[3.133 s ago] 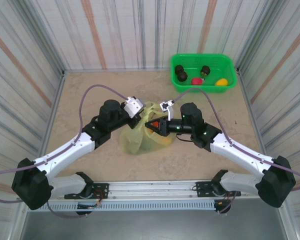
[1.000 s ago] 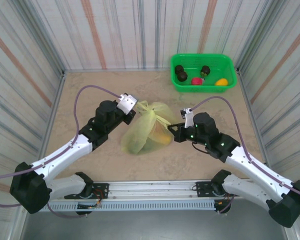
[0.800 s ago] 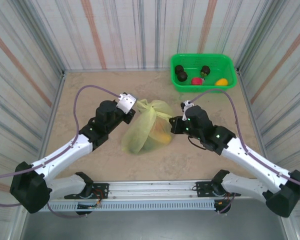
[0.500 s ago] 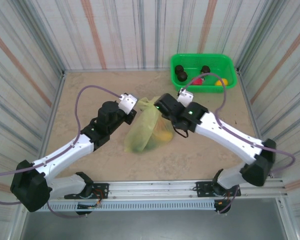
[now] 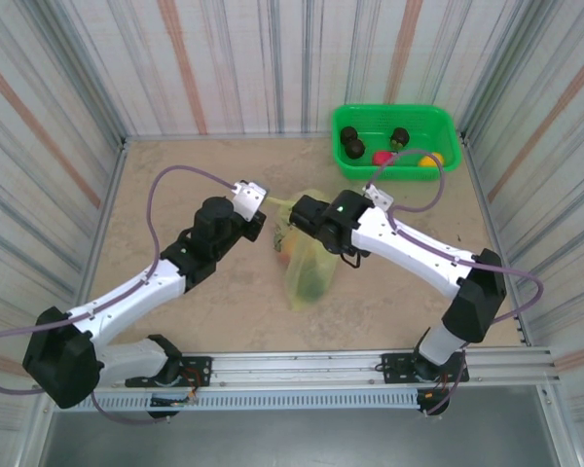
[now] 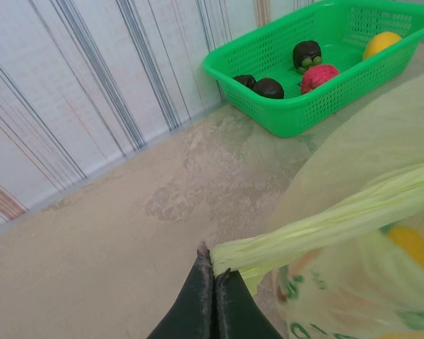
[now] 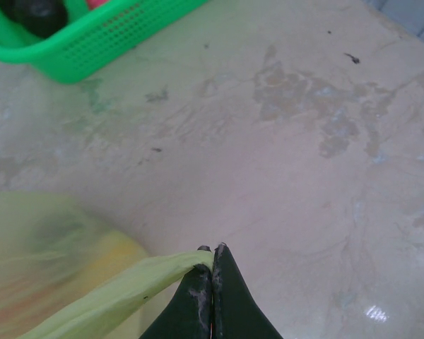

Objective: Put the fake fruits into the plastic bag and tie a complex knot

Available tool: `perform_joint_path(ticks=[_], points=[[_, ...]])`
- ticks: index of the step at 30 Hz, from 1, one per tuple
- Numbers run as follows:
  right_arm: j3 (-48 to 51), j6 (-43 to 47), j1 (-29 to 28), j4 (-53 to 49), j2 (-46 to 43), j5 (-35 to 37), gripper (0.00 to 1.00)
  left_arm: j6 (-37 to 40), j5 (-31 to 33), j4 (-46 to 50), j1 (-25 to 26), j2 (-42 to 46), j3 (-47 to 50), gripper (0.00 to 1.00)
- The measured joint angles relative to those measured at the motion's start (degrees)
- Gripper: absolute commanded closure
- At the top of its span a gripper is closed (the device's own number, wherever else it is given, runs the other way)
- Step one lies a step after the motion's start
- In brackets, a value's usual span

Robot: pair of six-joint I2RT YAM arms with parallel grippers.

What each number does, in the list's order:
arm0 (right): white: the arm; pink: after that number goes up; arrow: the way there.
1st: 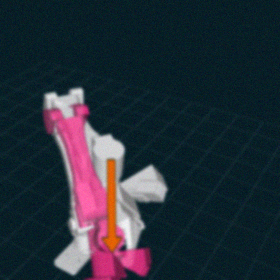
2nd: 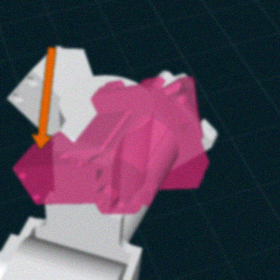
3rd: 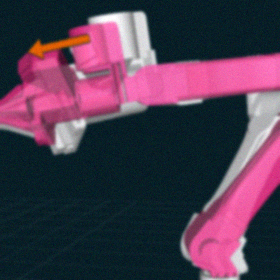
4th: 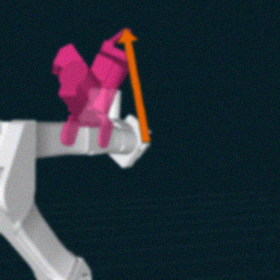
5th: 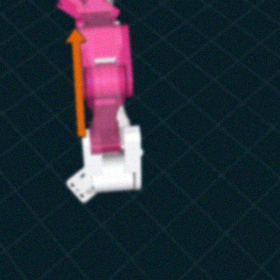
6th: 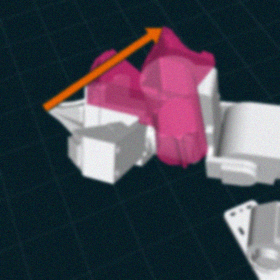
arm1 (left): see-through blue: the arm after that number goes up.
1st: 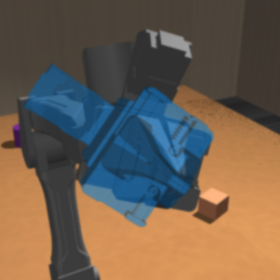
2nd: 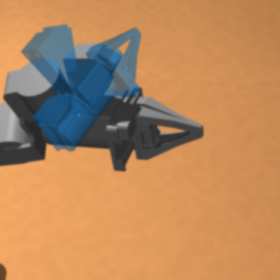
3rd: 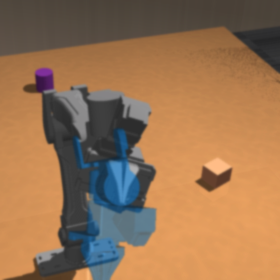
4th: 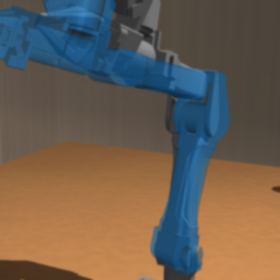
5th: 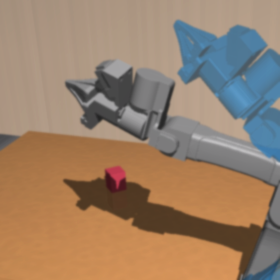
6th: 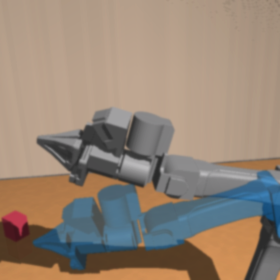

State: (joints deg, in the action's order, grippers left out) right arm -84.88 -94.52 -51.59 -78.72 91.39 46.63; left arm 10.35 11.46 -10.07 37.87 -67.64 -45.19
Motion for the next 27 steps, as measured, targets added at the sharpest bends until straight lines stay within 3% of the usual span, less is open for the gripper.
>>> perform_joint_path(ticks=[7, 12, 18, 27], points=[[12.44, 2.80, 5.88, 8.96, -7.67, -1.73, 1.00, -1.49, -0.26, 0.02, -2.36, -2.82, 0.00, 1.00], [22.75, 11.13, 10.99, 21.75, -16.52, -4.63, 1.00, -2.32, -0.72, 0.02, -4.44, -4.26, 0.00, 1.00], [29.88, 18.97, 17.18, 32.83, -20.02, -10.12, 1.00, -3.41, -1.36, 0.13, -7.52, -4.46, 0.00, 1.00], [34.23, 35.71, 18.62, 44.85, -21.70, -19.41, 1.00, -5.25, -0.61, 2.38, -10.16, -6.88, -0.98, 1.00]])
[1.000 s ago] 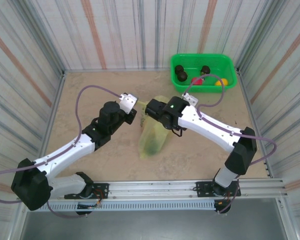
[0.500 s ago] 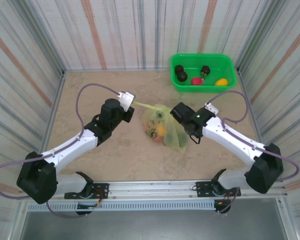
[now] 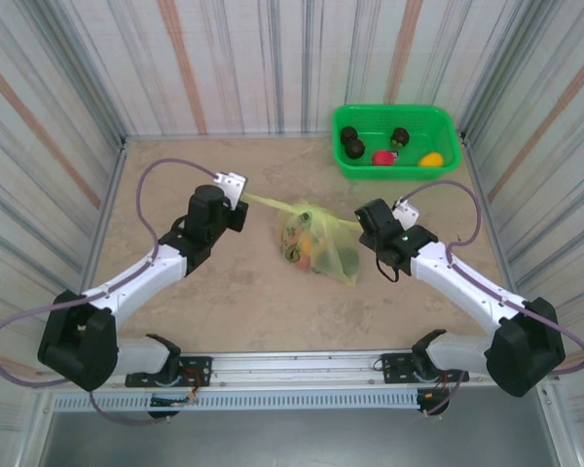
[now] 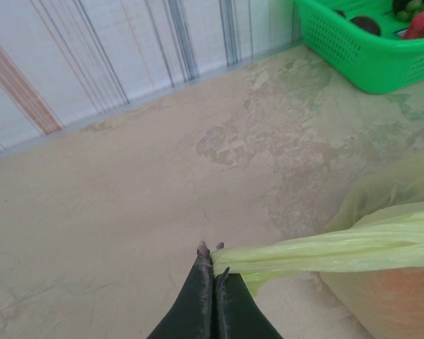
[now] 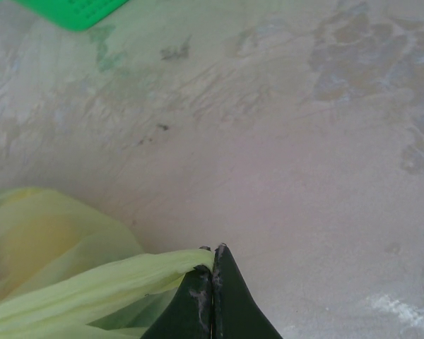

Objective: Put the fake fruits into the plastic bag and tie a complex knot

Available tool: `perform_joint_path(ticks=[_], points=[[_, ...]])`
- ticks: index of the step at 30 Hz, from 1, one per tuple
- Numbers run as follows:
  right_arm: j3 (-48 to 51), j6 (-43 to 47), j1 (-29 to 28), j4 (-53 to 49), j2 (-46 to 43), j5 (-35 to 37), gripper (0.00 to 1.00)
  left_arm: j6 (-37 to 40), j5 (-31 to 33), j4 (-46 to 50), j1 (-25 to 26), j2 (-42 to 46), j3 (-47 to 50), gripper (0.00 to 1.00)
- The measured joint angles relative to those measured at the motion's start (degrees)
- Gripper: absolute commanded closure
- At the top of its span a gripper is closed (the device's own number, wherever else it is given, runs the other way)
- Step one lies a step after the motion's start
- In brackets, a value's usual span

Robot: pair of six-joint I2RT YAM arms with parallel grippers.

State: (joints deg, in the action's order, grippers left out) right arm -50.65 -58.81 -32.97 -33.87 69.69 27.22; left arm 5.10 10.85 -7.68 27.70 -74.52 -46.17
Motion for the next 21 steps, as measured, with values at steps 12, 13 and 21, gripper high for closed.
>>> perform_joint_path(ticks=[12, 13, 21], points=[[-4.85, 14.14, -2.89, -1.29, 2.62, 3.17, 1.00, -0.83, 3.19, 4.50, 0.09, -5.14, -3.69, 1.00], [-5.86, 14.80, -3.08, -2.01, 3.39, 3.89, 1.00, -0.87, 3.69, 5.05, 0.24, -5.99, -4.44, 1.00], [-7.48, 20.96, -3.04, -2.99, 5.16, 0.74, 0.22, -0.46, 4.68, 7.69, 1.68, -5.57, -5.44, 0.23]])
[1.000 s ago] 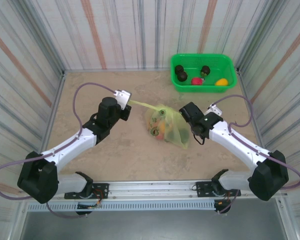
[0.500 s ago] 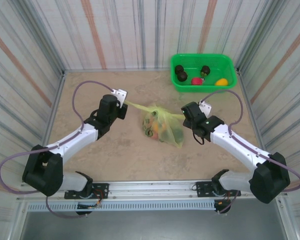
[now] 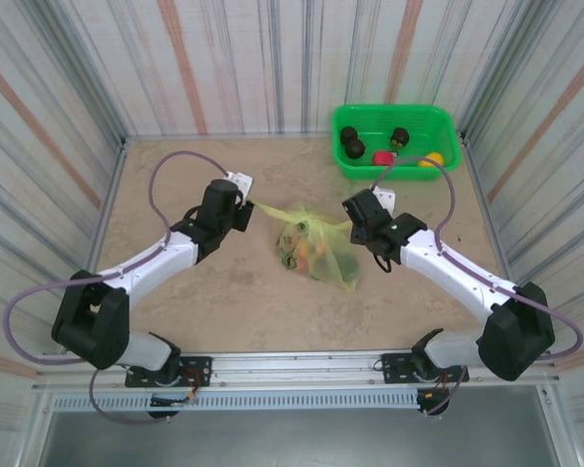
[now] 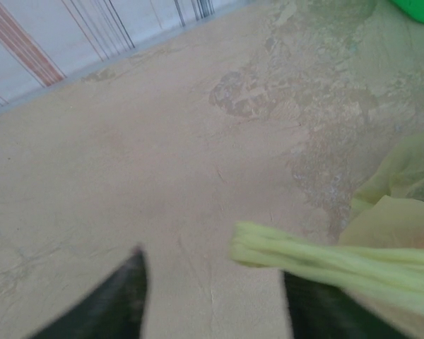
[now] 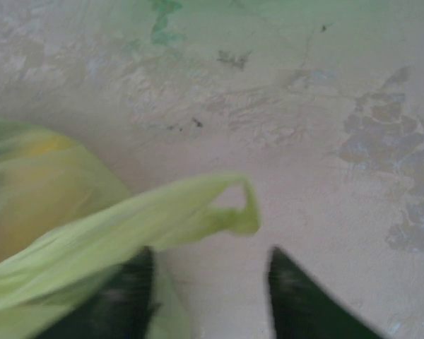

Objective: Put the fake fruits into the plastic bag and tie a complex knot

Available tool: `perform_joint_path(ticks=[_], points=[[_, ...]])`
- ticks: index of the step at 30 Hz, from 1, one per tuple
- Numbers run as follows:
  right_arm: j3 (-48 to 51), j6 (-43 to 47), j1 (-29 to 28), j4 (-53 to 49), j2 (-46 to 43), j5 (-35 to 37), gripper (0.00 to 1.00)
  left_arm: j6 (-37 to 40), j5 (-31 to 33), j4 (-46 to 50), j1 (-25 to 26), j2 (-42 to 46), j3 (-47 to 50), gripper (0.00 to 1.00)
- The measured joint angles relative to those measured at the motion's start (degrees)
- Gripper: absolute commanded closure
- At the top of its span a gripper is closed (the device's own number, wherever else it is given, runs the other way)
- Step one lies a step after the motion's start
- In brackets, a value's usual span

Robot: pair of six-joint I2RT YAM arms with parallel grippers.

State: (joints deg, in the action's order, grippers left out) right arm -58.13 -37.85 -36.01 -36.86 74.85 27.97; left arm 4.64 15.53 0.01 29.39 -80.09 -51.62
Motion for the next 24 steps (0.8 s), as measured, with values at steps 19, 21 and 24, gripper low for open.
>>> perform_joint_path(ticks=[19, 21, 24], points=[[7.48, 26.77, 0.07, 18.49, -32.79, -6.34, 0.01, 7.48, -0.33, -4.83, 6.14, 39.71, 11.50, 0.01], [9.77, 29.64, 0.96, 21.16, -32.50, -5.16, 0.01, 12.24, -2.51, -10.99, 3.69, 41.55, 16.41, 0.01], [14.51, 33.90, 4.22, 28.59, -29.53, -2.29, 0.01, 16.52, -5.55, -17.33, -1.81, 35.80, 20.85, 0.01]])
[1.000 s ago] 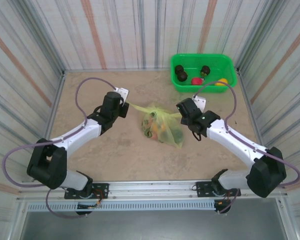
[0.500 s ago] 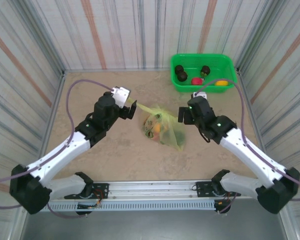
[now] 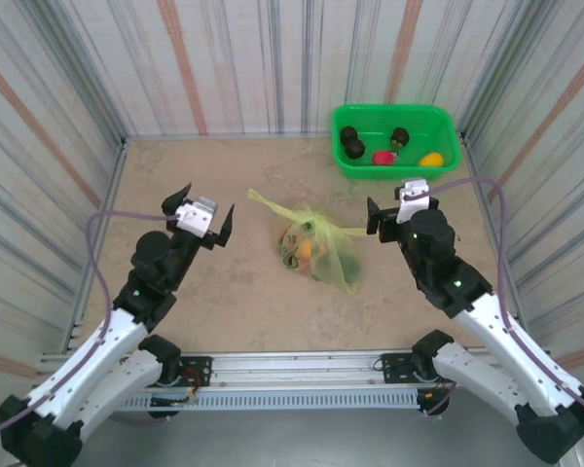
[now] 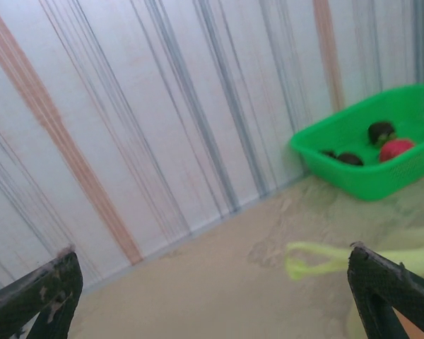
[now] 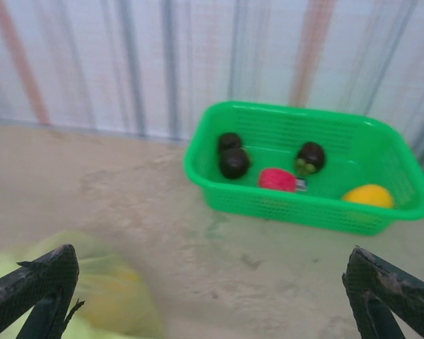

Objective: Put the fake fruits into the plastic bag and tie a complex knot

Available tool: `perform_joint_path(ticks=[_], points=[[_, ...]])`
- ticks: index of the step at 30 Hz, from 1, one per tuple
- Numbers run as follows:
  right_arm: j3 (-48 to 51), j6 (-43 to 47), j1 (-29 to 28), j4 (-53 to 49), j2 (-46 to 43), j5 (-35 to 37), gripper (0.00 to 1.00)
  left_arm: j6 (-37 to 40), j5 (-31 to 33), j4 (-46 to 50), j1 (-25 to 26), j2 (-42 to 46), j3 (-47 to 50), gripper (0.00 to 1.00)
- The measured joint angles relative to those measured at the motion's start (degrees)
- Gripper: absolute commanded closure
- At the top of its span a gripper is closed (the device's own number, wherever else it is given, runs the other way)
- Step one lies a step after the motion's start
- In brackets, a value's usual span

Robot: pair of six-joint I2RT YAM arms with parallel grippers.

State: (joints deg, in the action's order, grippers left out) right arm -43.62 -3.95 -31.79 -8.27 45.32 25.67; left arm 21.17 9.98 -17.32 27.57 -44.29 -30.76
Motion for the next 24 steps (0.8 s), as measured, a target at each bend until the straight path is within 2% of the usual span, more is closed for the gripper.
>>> perform_joint_path(ticks=[6, 9, 11, 15, 24], points=[[12.41, -0.68, 15.04, 16.72, 11.78, 3.26, 0.01, -5.05, 2.21, -9.09, -15.61, -22.88, 0.79, 0.01], [13.16, -2.03, 21.99, 20.90, 20.35, 3.45, 0.01, -7.98, 2.54, -9.75, -20.70, -29.99, 0.79, 0.01], [13.16, -2.05, 24.17, 23.02, 25.75, 3.48, 0.01, -9.57, 1.40, -9.07, -22.93, -31.82, 0.79, 0.01], [15.45, -2.84, 26.93, 27.85, 33.68, 0.90, 0.01, -11.58, -2.34, -8.33, -24.15, -32.68, -0.46, 0.01], [18.10, -3.13, 31.26, 41.83, 36.63, -9.09, 0.01, -14.16, -6.67, -5.35, -26.67, -32.35, -2.36, 0.01]])
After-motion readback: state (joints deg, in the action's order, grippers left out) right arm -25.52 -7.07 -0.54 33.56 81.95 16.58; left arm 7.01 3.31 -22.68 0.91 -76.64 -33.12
